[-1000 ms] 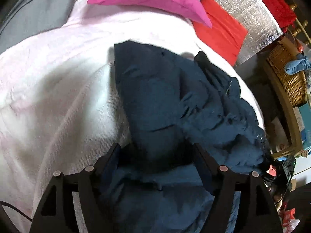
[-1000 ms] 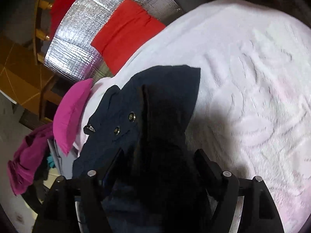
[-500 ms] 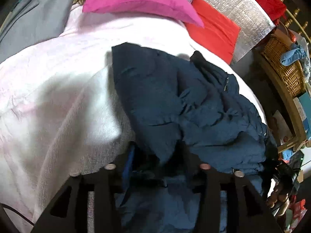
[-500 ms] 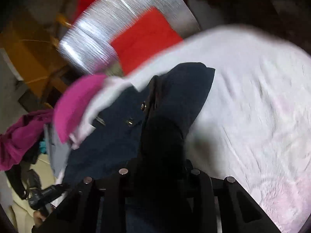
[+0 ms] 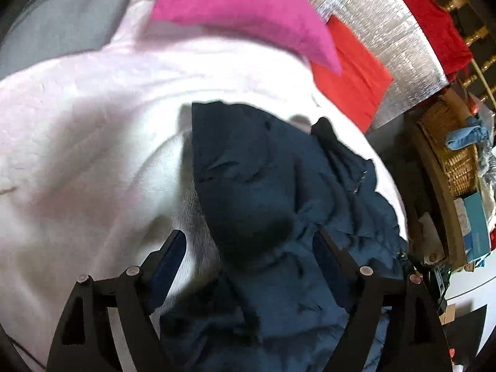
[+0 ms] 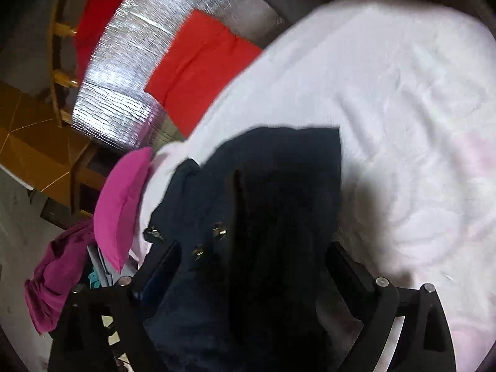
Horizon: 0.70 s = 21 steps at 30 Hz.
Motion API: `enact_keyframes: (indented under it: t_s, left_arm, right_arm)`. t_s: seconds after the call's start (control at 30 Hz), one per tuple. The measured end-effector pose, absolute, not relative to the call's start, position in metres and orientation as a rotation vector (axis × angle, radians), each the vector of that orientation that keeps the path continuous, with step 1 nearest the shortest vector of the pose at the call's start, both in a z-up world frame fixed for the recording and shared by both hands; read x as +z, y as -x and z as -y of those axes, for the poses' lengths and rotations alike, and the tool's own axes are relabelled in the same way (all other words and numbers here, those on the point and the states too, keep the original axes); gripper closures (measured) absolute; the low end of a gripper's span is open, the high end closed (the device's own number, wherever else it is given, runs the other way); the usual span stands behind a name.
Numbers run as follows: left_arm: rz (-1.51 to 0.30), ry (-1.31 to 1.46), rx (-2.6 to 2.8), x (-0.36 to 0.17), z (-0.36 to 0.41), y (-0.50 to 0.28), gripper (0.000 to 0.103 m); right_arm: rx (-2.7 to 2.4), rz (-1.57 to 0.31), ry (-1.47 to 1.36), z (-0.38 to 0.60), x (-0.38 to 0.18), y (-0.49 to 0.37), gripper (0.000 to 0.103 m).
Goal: Fold large clothes
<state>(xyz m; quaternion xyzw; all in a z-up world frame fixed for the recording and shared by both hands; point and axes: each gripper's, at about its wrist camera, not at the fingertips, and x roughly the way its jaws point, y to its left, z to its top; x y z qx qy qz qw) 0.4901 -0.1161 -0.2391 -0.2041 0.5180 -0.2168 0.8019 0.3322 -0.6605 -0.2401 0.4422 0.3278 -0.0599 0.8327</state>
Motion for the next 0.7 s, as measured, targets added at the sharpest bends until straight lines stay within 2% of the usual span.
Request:
enact_keyframes:
  t_s: [0.07,0.13,0.17,0.2,0.27,0.4,0.47,0.53,0.63,0.7]
  left_arm:
    - [-1.115,0.444,-0.512,-0.244,0.125,-0.497,0.021]
    - [-1.109,0.479,-0.554,-0.249,0.135,-0.506,0.025]
    - [-1.097,0.494,-0.554,-0.252,0.142,-0.51,0.037]
    - [-1.099,0.47,-0.531,-0.257,0.15,-0.513,0.046]
    - [-1.077,0.43,-0.515,-0.26,0.163,-0.513,0.054]
    - [-1.028,0.381,-0.532,-0.25,0.18,-0.524,0.07]
    - [-0.987,0.374,-0.551,-0.241,0.186,-0.532,0.073]
    - [-0.971,0.35,-0.547,-0.24,0.189,-0.537,0.073]
    - [-1.011,0.321,-0.524,-0.264,0.191,-0.547,0.057]
    - [-0.994,0.335,-0.537,-0.265,0.188,-0.543,0.055]
  right_arm:
    - [-0.121,-0.728,-0.845,0.658,-0.239,-0.349,0.055]
    - [-0.115,-0.751,-0.773,0.65,-0.237,-0.359,0.062]
    - [-0.121,-0.764,-0.734,0.647,-0.236,-0.364,0.065]
    - [-0.126,-0.769,-0.703,0.646,-0.234,-0.366,0.067]
    - [-0.135,-0.758,-0.659,0.644,-0.23,-0.372,0.071]
    - [-0.17,-0.712,-0.553,0.642,-0.216,-0.377,0.075]
    - [-0.181,-0.658,-0.521,0.646,-0.202,-0.378,0.076]
    - [-0.177,-0.603,-0.497,0.647,-0.191,-0.379,0.076]
    - [-0.189,-0.627,-0.473,0.644,-0.207,-0.393,0.076]
    - [-0.193,-0.705,-0.542,0.65,-0.232,-0.4,0.07]
